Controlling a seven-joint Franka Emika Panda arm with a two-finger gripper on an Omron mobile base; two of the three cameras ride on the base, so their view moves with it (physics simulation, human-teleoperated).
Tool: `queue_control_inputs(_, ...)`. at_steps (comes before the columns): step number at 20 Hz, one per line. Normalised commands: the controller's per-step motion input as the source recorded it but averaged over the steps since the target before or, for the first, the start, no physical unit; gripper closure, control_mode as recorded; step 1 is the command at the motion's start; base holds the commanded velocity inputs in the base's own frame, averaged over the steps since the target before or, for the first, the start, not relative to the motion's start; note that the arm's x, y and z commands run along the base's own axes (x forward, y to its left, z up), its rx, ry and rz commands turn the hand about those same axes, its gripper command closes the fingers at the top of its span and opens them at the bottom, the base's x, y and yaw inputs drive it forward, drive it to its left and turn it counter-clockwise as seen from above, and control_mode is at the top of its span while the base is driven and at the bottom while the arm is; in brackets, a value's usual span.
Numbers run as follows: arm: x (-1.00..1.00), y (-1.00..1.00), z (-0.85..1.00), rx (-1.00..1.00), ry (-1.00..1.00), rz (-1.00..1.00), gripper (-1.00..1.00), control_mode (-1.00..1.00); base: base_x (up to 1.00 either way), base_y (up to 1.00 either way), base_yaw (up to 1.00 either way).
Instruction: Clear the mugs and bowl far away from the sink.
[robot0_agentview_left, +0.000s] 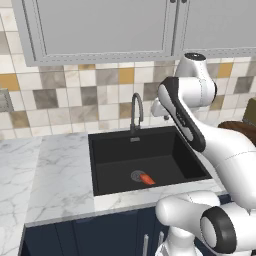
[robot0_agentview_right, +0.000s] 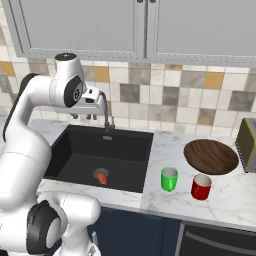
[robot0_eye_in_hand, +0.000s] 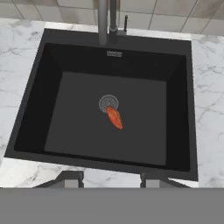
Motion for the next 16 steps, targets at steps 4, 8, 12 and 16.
queue_control_inputs(4, -0.24, 0.00, 0.00, 0.00, 0.00, 0.00, -1.00, -1.00, 0.00, 0.00, 0.00)
queue_control_inputs(8, -0.34, -0.08, -0.02, -0.01, 0.03, 0.00, -1.00, -1.00, 0.00, 0.00, 0.00)
queue_control_inputs(12, -0.35, -0.12, -0.03, -0.03, 0.04, 0.01, -1.00, -1.00, 0.00, 0.00, 0.00)
queue_control_inputs(16, -0.41, -0.12, -0.02, -0.04, 0.02, 0.00, -1.00, -1.00, 0.00, 0.00, 0.00)
